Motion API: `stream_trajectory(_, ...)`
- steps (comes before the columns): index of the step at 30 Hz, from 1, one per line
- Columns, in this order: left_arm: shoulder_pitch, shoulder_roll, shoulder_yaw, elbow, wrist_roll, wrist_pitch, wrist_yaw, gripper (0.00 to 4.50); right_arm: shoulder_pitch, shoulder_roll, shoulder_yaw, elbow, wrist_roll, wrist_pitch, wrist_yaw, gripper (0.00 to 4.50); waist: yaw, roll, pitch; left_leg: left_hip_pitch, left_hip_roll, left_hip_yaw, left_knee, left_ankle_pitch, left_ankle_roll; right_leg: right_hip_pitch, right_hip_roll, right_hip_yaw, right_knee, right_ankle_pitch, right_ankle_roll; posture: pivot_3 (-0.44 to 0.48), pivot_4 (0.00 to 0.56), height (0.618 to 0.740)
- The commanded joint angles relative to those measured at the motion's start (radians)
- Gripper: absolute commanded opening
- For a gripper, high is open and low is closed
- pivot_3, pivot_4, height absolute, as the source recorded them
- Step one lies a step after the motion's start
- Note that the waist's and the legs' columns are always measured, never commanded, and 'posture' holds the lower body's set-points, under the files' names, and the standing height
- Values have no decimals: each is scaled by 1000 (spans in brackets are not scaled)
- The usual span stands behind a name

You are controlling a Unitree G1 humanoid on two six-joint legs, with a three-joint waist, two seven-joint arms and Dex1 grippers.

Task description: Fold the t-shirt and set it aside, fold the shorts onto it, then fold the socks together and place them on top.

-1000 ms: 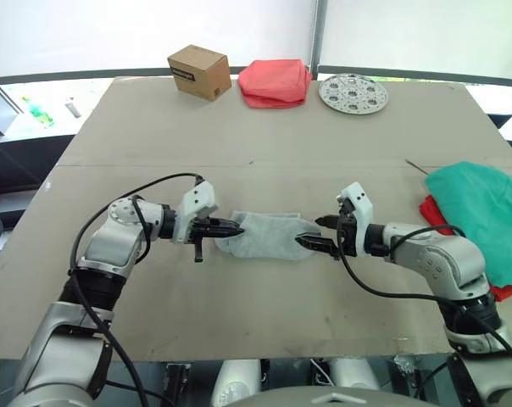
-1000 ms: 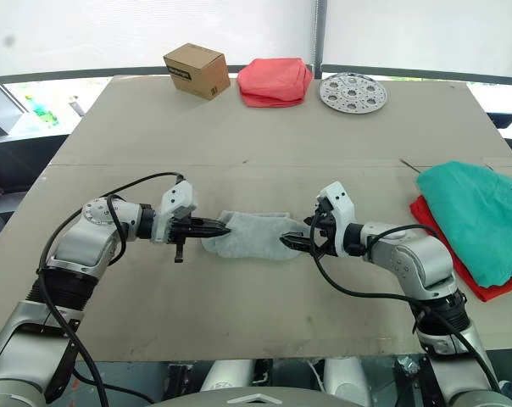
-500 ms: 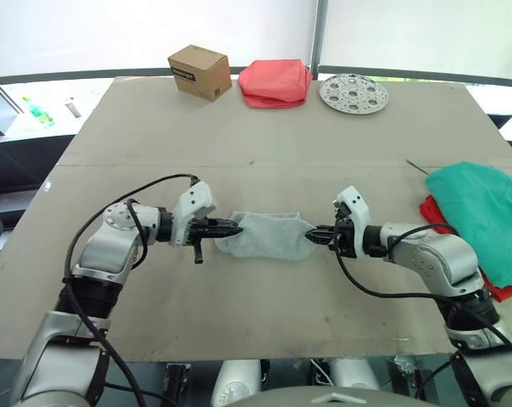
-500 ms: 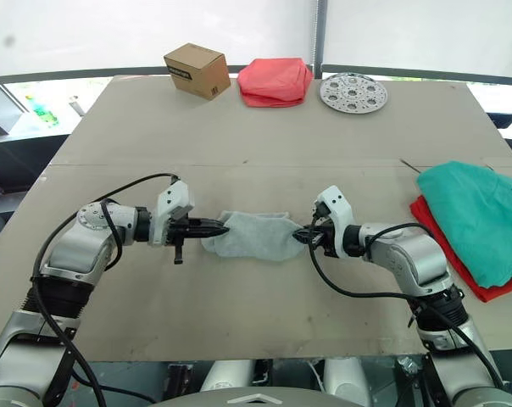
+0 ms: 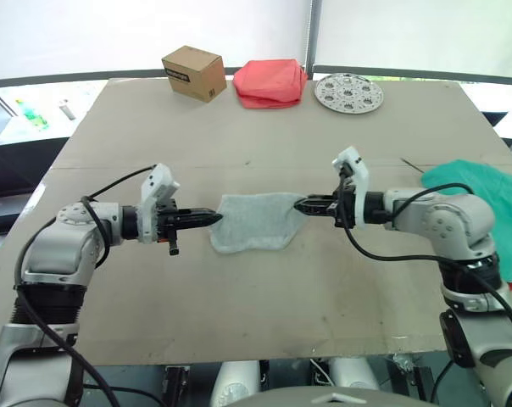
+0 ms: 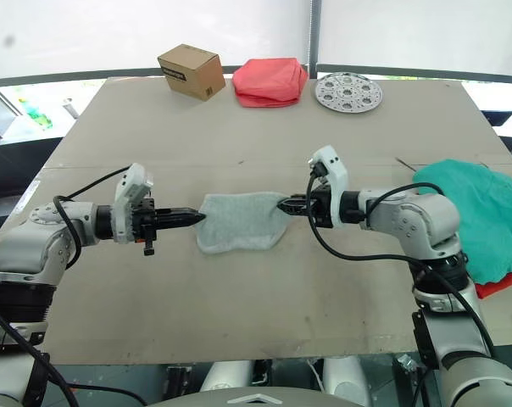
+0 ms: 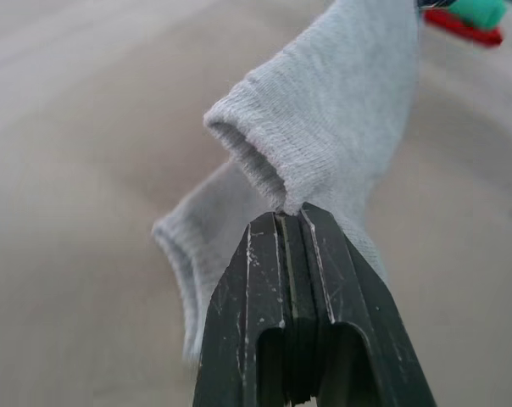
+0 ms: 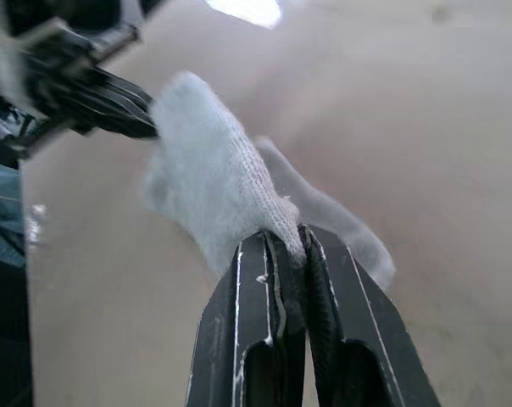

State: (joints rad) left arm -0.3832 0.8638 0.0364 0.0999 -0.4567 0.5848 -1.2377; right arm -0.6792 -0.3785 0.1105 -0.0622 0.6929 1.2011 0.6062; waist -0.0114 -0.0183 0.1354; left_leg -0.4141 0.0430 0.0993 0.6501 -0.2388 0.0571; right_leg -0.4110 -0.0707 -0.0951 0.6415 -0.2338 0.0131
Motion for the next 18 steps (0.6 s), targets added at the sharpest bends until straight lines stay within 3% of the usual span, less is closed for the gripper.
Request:
stream_trajectory(1,-34,16,4,33,31,-32,6,0,-53,13,17,51,-30,-36,26,53,0,0,0,0,0,0,0,0,1,0,0,0,0,0,0,0,150,740)
stream_trajectory(11,-80,100,6,48,-41,139,-102,0,-97,52,-28,40,58,70,68,53,-3,0,0,0,1,0,0,0,-1,0,0,0,0,0,0,0,150,740)
stream_trajectory(18,-77,39,-91,90,95,59,-3,0,-87,53,74,174,-63,21,53,53,-1,0,0,0,0,0,0,-1,1,0,0,0,0,0,0,0,150,740)
